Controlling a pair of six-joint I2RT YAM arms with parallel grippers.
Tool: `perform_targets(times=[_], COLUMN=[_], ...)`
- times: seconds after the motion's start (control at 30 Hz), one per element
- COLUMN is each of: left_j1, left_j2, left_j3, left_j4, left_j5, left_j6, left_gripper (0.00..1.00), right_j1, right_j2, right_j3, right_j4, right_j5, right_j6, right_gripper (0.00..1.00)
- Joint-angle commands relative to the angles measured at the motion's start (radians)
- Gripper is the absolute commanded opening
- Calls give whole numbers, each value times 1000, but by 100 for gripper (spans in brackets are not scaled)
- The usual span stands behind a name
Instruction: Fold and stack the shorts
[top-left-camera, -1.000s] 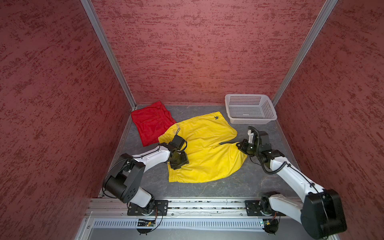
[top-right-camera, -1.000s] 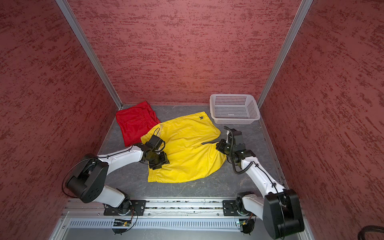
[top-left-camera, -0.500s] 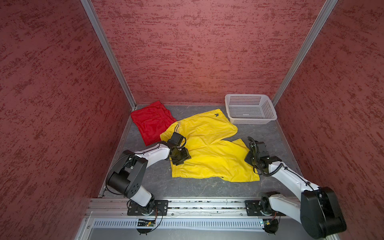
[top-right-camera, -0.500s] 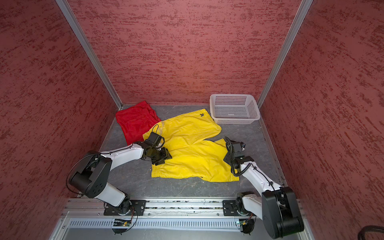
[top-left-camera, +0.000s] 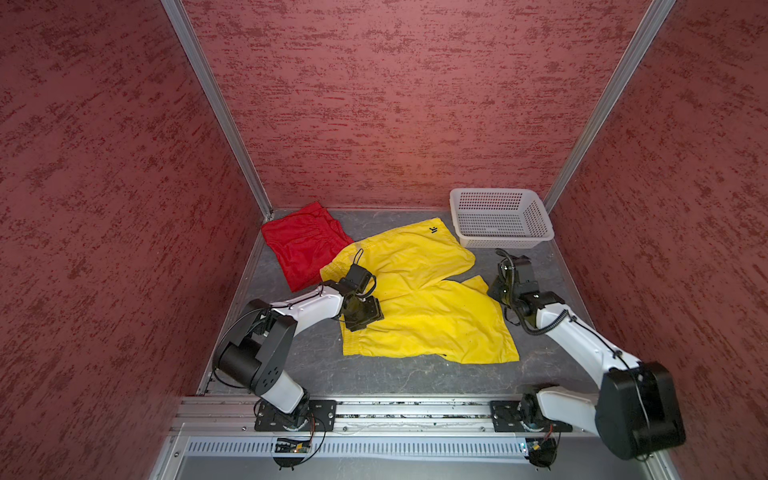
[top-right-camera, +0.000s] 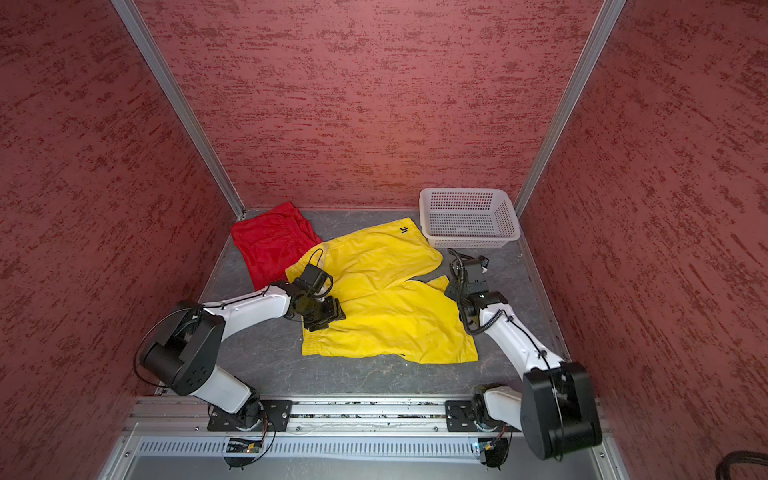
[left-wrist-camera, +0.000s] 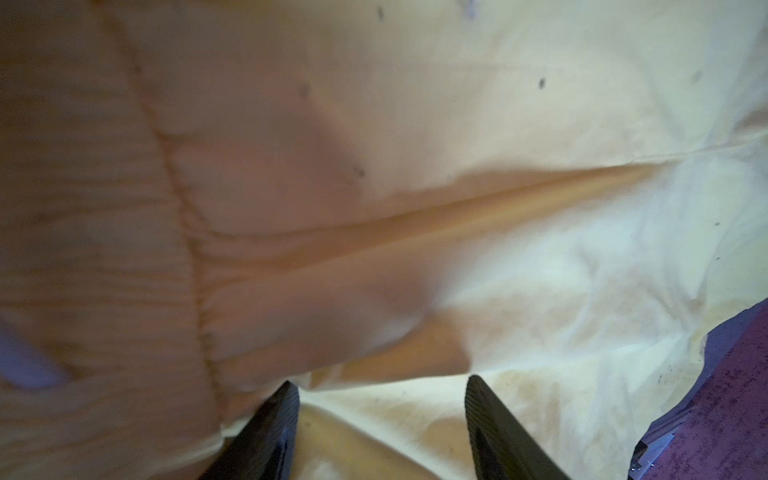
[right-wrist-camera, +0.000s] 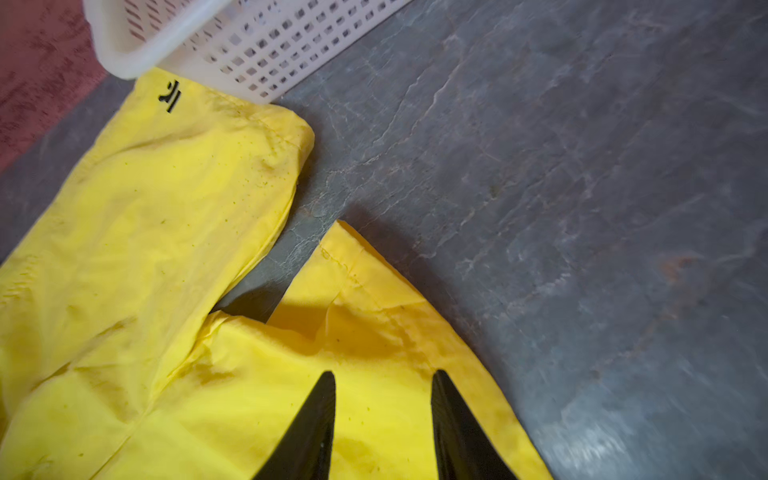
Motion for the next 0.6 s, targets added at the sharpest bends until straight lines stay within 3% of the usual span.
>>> perform_targets(times=[0.0,0.17,0.33,0.4,0.57], left_j1=[1,2,1,1,16], left_j2=[18,36,68,82,99], left_j3=[-33,-45,-46,-47,-69], left_j4=[-94,-86,-79,-75,-67], left_j5=[-72,-68,-69,-68,-65], left_j6=[23,20,23,24,27], left_gripper=[65,66,66,67,67], right_j1=[-8,-15,-17,-29,-85], right_j2=[124,269,377,429,464], right_j3=[35,98,129,142,144], right_j4=[116,196,248,242,250], right_j5=[-58,-117,-159,-141,-103], right_j6=[-10,-15,3,26,72], right_gripper=[42,42,31,20,20])
